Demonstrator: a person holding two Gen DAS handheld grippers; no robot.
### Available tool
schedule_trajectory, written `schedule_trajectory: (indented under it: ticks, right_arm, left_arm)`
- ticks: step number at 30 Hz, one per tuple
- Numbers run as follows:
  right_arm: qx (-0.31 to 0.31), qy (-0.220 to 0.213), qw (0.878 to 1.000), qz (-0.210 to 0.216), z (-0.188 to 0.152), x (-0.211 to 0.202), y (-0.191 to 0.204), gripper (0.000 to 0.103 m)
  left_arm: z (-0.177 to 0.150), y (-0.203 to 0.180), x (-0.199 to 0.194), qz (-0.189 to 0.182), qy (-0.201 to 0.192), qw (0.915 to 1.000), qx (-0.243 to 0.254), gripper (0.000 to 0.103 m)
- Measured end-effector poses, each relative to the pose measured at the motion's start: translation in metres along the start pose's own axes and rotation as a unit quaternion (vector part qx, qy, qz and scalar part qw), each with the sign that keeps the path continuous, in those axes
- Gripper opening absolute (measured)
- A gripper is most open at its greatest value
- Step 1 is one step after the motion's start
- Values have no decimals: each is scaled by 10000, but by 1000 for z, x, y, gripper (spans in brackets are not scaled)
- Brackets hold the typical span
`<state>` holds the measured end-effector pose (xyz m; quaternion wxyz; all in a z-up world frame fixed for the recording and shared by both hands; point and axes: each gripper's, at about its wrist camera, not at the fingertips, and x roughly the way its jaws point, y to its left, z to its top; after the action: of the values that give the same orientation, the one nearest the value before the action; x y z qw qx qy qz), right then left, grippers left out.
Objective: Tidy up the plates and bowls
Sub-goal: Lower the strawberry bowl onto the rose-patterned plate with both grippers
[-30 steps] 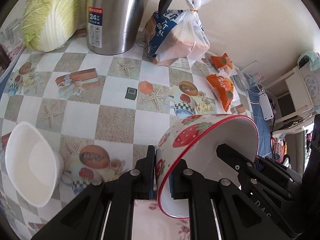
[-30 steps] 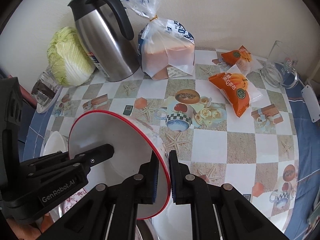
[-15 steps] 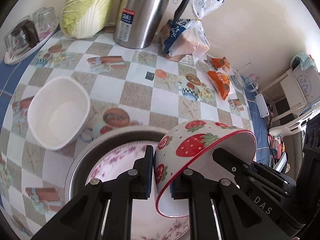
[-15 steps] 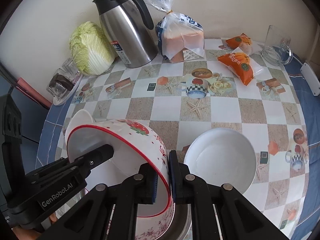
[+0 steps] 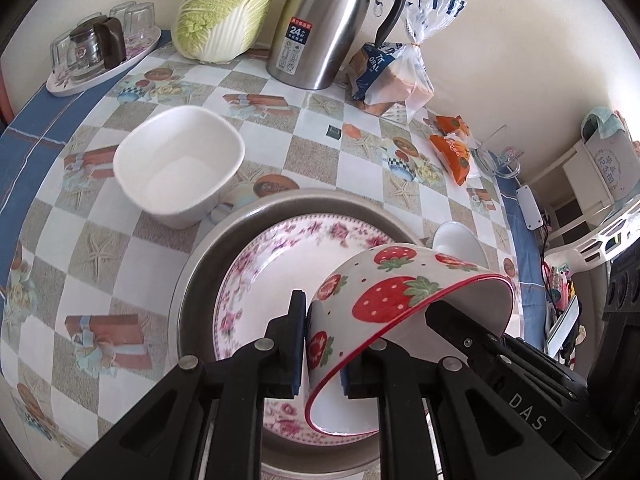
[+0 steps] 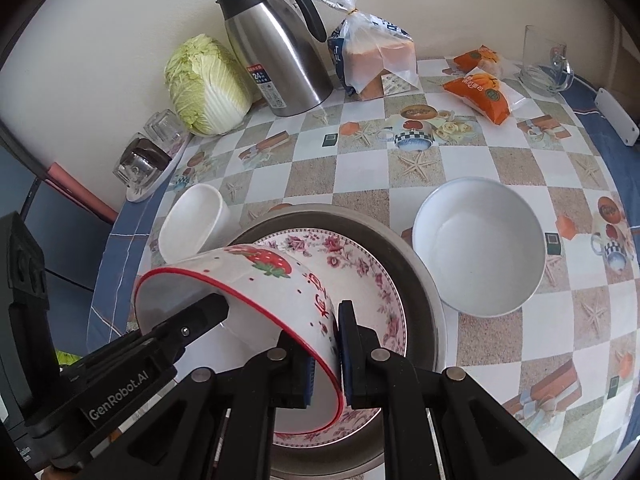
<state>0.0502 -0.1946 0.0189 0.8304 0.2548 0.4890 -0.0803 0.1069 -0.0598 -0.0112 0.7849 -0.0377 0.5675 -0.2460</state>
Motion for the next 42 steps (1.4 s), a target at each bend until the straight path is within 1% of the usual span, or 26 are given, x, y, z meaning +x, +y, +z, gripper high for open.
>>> schedule_trajectory:
  ticks: [4,7,12,15,19,23,28,32,42]
  right_arm:
    - [23,-116,9998,-141,-15,-2,8,12]
    - [-17,-165,9996,-233,-21,-3,14,12]
    - [-30,-120,9997,-222,-27,2,14,12]
    - [3,-42,9998,-180,-29,8,12,12]
    - [-64,-13,9997,-252,-31,10,13,12]
    - [2,0,9996,-274,-32,9,9,12]
    - [-26,-1,9995,-314,-33,8,10,12]
    - [-17,43,9995,-317,-34,10,9,12]
    - [110,144,9995,-255,-35,16,5,13]
  left_arm:
    - [-13,4,1,84,31,9999,81,16]
    - [-18,11,4,-26,106,9999,-9,16]
    - [-19,13,4,69,106,9999,19,16]
    - [-17,10,5,182,97,9997,100,17]
    - [-17,7,8,197,128,9995,215,18]
    - [-19,5,12,187,224,9992,267,19]
    - [-21,5,12,175,250,9992,275,19]
    - [-22,4,12,209,264,9990,305,23]
    - [-20,3,17,228,348,9986,320,24]
